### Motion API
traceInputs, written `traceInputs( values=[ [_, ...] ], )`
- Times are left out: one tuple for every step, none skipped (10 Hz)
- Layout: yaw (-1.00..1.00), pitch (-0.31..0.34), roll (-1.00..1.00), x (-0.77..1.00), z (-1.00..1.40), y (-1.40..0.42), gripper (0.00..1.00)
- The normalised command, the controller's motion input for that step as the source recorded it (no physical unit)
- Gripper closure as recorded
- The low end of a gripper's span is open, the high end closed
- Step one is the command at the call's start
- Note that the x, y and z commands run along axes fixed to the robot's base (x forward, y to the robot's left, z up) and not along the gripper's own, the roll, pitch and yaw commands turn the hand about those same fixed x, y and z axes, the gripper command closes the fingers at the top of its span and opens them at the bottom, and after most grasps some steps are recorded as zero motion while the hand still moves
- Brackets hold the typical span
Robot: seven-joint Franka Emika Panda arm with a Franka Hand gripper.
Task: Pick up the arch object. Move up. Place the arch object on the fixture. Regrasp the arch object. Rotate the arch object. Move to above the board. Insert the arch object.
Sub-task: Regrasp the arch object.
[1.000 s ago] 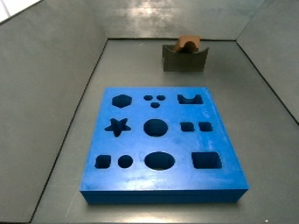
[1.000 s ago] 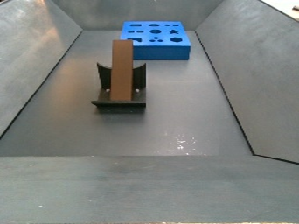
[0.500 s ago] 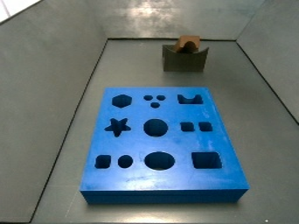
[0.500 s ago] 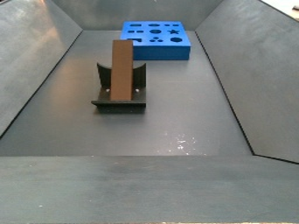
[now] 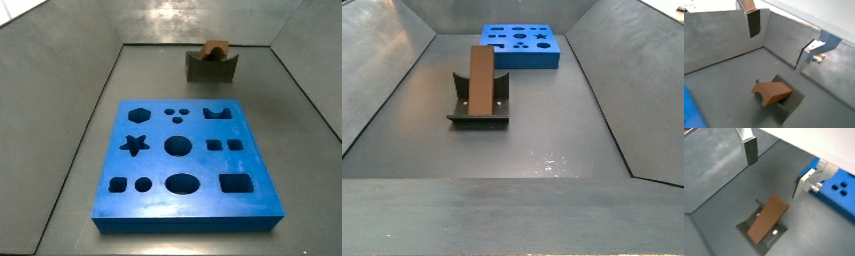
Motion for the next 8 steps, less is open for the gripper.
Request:
traceInputs(
  values=[
    [0.06, 0.064, 1.00, 0.04, 0.00, -0.03, 0.00],
    [0.07, 0.082, 1.00, 0.07, 0.00, -0.03, 0.00],
    [0.07, 0.094, 1.00, 0.07, 0.00, -0.03, 0.00],
    [0.08, 0.119, 1.00, 0.09, 0.00, -0.04, 0.00],
    [0.10, 0.150, 1.00, 0.10, 0.00, -0.04, 0.00],
    [0.13, 0.171, 1.00, 0.10, 0.00, -0.04, 0.00],
    [0.16, 0.191, 1.00, 0.10, 0.00, -0.05, 0.00],
    [0.19, 0.199, 0.94, 0.10, -0.01, -0.05, 0.00]
  ],
)
